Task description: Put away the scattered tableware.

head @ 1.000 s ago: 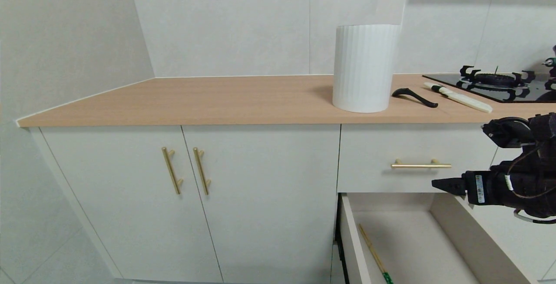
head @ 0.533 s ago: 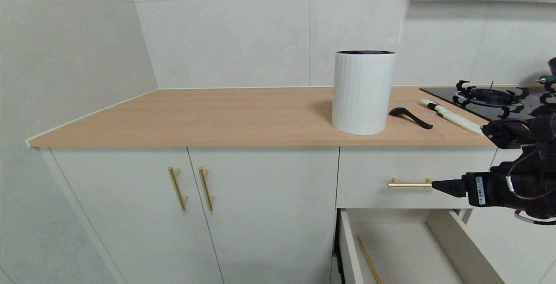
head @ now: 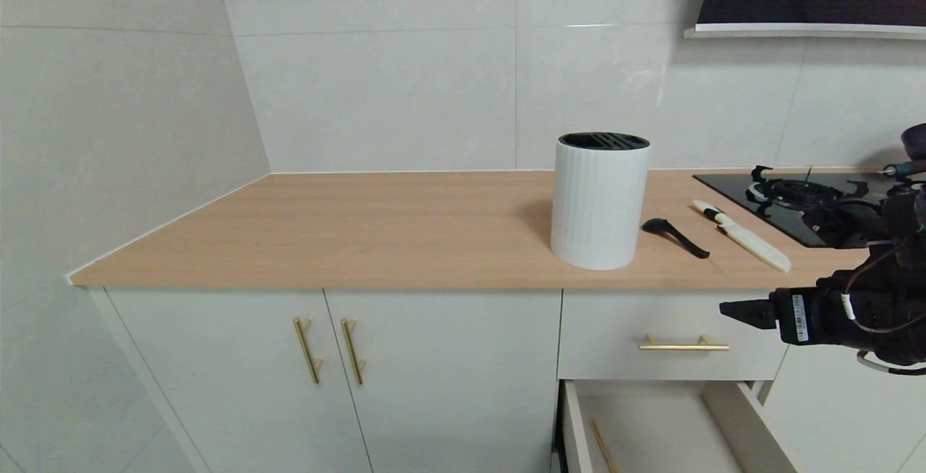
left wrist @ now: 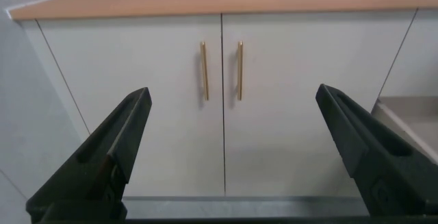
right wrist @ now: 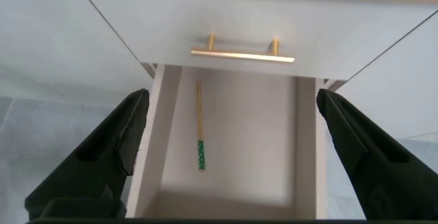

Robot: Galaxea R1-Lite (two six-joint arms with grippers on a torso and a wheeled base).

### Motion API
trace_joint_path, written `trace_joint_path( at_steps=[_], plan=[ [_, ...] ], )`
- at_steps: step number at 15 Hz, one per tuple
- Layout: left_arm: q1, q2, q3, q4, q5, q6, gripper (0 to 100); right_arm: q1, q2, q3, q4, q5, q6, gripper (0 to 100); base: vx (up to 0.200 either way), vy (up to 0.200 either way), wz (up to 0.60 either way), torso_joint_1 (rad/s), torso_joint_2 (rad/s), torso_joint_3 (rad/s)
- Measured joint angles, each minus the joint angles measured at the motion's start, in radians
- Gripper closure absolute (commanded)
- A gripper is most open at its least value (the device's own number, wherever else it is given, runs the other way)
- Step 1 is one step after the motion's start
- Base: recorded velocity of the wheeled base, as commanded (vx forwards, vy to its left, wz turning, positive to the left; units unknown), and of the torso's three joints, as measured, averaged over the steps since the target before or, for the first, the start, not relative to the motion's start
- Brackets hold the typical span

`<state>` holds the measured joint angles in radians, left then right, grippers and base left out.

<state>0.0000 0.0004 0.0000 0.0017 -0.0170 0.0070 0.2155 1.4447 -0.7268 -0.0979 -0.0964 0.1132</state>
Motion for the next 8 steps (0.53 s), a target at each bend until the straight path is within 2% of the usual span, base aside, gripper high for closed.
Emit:
trace_joint_path(
  at_steps=[2, 5, 8],
  plan=[
    [0.0, 0.0, 0.0, 0.0, 0.0, -0.001, 0, -0.014, 0.007, -0.002, -0.021, 0.001, 0.0, 0, 0.0, 0.0, 0.0, 0.085, -0.19, -0.11],
    [0.0, 0.0, 0.0, 0.0, 0.0, -0.001, 0, -0.064, 0.027, -0.009, -0.076, 0.024, -0.028, 0, 0.0, 0.0, 0.0, 0.014, -0.03, -0.019],
    [0.0, 0.0, 0.0, 0.0, 0.0, 0.0, 0, -0.152, 0.109, -0.065, -0.156, 0.136, -0.077, 0, 0.0, 0.0, 0.0, 0.0, 0.0, 0.0]
  ],
)
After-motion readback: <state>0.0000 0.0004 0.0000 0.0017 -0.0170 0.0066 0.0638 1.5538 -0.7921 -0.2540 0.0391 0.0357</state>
